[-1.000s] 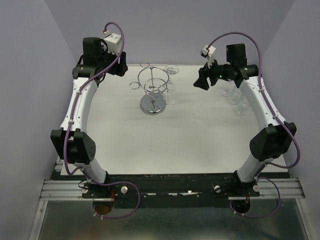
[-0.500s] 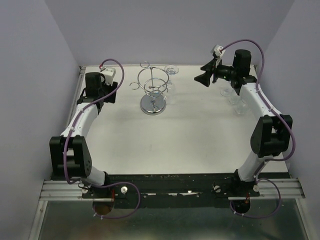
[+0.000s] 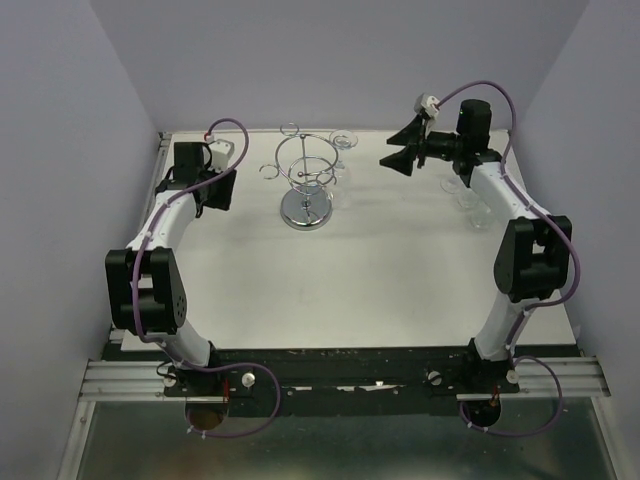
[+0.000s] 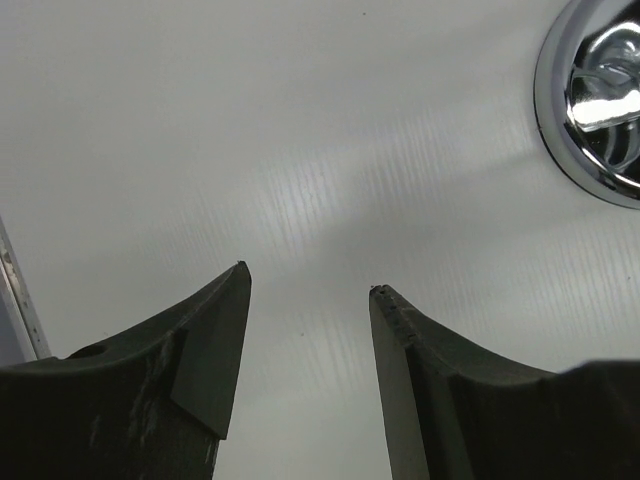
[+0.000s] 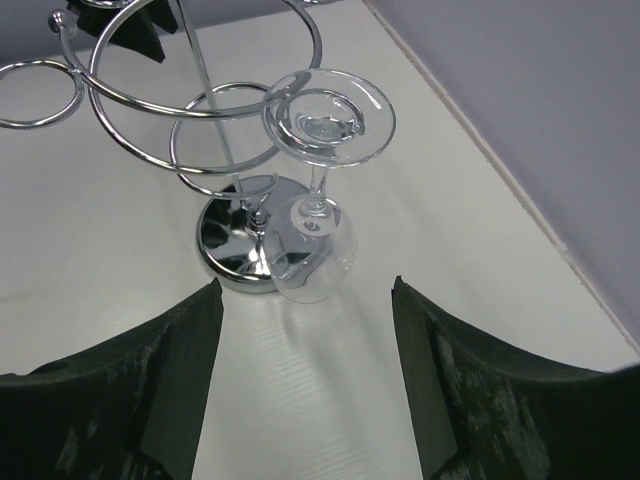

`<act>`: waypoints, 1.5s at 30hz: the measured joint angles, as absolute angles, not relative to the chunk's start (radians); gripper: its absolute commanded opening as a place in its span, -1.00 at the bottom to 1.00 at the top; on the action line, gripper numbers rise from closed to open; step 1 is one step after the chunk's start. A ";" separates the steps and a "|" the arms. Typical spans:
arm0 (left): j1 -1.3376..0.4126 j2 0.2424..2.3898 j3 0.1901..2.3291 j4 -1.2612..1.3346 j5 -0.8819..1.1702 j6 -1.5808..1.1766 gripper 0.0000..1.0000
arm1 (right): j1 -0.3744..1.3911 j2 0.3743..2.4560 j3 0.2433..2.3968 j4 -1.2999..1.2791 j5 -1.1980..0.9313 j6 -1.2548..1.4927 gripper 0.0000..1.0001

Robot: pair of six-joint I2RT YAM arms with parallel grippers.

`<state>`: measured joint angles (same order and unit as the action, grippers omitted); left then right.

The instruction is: Take the wine glass off the wine glass rack

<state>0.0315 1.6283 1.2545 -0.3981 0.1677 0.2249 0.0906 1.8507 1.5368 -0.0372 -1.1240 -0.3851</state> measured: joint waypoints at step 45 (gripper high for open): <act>0.047 1.573 1.231 -0.507 0.195 0.167 0.29 | 0.255 2.185 1.726 0.163 -1.112 -0.180 0.12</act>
<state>0.0475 1.5730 1.2312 -0.5072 0.1951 0.1669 0.2546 2.1845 1.7256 0.1631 -1.1122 -0.1802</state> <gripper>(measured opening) 0.642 0.565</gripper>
